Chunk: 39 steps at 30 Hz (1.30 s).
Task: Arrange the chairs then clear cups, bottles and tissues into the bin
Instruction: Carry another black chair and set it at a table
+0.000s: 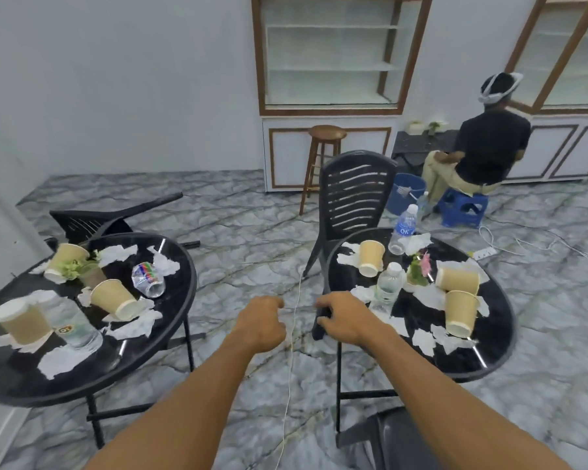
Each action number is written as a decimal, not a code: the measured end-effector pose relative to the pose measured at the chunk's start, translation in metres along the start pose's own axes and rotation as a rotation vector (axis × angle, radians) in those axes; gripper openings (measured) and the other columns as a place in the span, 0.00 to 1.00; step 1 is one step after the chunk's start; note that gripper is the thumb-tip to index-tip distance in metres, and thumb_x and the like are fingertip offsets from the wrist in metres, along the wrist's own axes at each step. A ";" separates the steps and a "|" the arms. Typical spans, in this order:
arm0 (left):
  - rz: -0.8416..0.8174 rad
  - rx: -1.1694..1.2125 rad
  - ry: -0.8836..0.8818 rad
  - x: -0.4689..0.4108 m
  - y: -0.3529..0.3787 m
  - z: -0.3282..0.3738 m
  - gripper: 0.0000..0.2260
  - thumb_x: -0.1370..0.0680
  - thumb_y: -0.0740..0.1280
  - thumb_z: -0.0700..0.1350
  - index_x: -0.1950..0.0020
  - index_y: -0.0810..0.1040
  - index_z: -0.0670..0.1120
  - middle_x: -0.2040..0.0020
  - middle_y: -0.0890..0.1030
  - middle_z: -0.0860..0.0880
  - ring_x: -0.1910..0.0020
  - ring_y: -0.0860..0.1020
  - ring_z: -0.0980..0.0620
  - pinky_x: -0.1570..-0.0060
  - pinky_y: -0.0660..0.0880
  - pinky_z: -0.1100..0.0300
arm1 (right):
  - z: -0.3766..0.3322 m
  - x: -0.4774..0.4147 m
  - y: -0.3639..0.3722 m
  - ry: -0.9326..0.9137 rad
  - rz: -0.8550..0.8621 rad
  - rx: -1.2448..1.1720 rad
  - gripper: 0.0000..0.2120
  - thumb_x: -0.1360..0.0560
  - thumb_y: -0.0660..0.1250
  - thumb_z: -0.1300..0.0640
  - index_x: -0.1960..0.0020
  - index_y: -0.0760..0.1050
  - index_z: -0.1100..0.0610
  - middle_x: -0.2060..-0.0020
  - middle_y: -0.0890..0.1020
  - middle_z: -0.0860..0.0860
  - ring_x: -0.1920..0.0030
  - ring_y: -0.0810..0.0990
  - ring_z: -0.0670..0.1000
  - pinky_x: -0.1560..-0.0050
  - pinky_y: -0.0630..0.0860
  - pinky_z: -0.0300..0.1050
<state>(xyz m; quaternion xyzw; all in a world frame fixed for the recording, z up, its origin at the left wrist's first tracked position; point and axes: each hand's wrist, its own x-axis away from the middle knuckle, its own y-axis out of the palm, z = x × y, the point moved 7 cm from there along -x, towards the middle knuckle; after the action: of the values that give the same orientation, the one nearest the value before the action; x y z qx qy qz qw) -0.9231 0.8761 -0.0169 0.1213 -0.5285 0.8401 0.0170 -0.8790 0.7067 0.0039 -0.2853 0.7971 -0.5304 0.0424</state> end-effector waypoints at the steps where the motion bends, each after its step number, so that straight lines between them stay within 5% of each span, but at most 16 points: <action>1: -0.004 -0.004 -0.010 -0.015 -0.005 -0.003 0.22 0.24 0.67 0.47 0.29 0.71 0.49 0.30 0.72 0.46 0.33 0.72 0.45 0.42 0.72 0.54 | -0.002 -0.019 -0.005 -0.009 -0.001 0.012 0.19 0.25 0.65 0.55 0.34 0.77 0.54 0.38 0.80 0.53 0.38 0.77 0.54 0.40 0.75 0.45; 7: 0.035 -0.041 -0.005 -0.134 -0.051 -0.011 0.25 0.26 0.68 0.44 0.29 0.71 0.48 0.32 0.73 0.45 0.34 0.72 0.45 0.41 0.75 0.51 | 0.004 -0.153 -0.052 -0.048 0.036 0.048 0.22 0.25 0.66 0.51 0.32 0.74 0.52 0.32 0.75 0.53 0.32 0.72 0.55 0.34 0.73 0.53; 20: -0.018 -0.077 -0.033 -0.366 -0.118 -0.049 0.24 0.26 0.68 0.45 0.30 0.71 0.48 0.32 0.73 0.44 0.36 0.73 0.45 0.42 0.75 0.52 | 0.021 -0.385 -0.105 -0.003 0.000 0.050 0.23 0.25 0.66 0.52 0.30 0.72 0.52 0.33 0.75 0.54 0.35 0.75 0.56 0.39 0.75 0.52; 28: -0.041 -0.133 0.206 -0.589 -0.177 -0.023 0.22 0.25 0.67 0.44 0.30 0.72 0.47 0.32 0.72 0.43 0.34 0.71 0.44 0.39 0.73 0.52 | 0.073 -0.564 -0.197 0.219 0.207 0.035 0.24 0.26 0.66 0.52 0.31 0.72 0.52 0.35 0.77 0.53 0.37 0.75 0.56 0.40 0.75 0.53; 34: -0.119 -0.184 0.371 -0.727 -0.204 0.029 0.22 0.28 0.67 0.47 0.34 0.74 0.49 0.35 0.75 0.45 0.38 0.74 0.44 0.41 0.76 0.50 | 0.130 -0.644 -0.257 0.443 0.339 -0.069 0.11 0.31 0.66 0.50 0.51 0.77 0.53 0.54 0.81 0.52 0.53 0.80 0.56 0.54 0.79 0.49; 39: -0.136 -0.245 0.590 -0.849 -0.199 0.109 0.24 0.27 0.67 0.46 0.31 0.73 0.48 0.32 0.75 0.45 0.34 0.73 0.44 0.38 0.74 0.51 | 0.216 -0.704 -0.304 0.630 0.499 -0.148 0.15 0.31 0.67 0.46 0.48 0.76 0.54 0.51 0.80 0.54 0.50 0.79 0.58 0.51 0.77 0.52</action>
<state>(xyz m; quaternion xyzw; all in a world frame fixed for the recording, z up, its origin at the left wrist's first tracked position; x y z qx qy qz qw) -0.0477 0.9517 0.0155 -0.0954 -0.5886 0.7660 0.2400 -0.0869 0.7977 0.0094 0.0909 0.8521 -0.5063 -0.0970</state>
